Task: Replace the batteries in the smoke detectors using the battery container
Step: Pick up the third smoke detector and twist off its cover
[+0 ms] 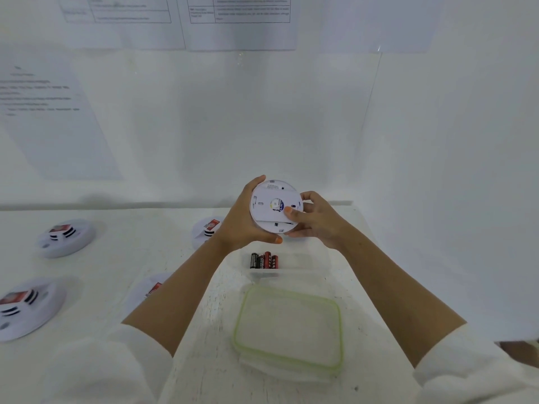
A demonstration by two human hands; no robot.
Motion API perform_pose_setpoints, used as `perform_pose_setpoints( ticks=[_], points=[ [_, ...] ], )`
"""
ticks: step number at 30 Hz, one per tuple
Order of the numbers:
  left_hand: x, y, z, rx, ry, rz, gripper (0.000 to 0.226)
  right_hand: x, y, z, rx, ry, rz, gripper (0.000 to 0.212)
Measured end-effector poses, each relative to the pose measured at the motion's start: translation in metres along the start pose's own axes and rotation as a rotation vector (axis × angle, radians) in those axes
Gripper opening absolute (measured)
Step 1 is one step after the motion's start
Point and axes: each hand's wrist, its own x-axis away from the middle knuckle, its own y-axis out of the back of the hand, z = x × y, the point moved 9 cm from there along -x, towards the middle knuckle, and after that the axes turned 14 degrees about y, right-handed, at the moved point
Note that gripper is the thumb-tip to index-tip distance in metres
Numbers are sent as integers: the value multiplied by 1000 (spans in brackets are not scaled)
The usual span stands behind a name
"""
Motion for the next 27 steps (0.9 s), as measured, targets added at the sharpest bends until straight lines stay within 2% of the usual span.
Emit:
perform_pose_setpoints(
  ticks=[9, 16, 18, 22, 24, 27],
  points=[
    [-3, -3, 0, 10, 8, 43, 116, 0, 2, 4, 62, 22, 26, 40],
    [-5, -1, 1, 9, -1, 29, 104, -1, 2, 5, 132, -2, 23, 47],
    [-6, 2, 2, 46, 8, 39, 104, -3, 3, 13, 290, 58, 14, 51],
    [-8, 3, 3, 76, 27, 66, 107, -5, -6, 59, 706, 419, -1, 73],
    [-9, 0, 3, 66, 22, 87, 107, -5, -24, 73, 873, 533, 111, 71],
    [-10, -1, 2, 75, 19, 104, 105, -9, -38, 73, 1090, 523, 258, 72]
  ],
)
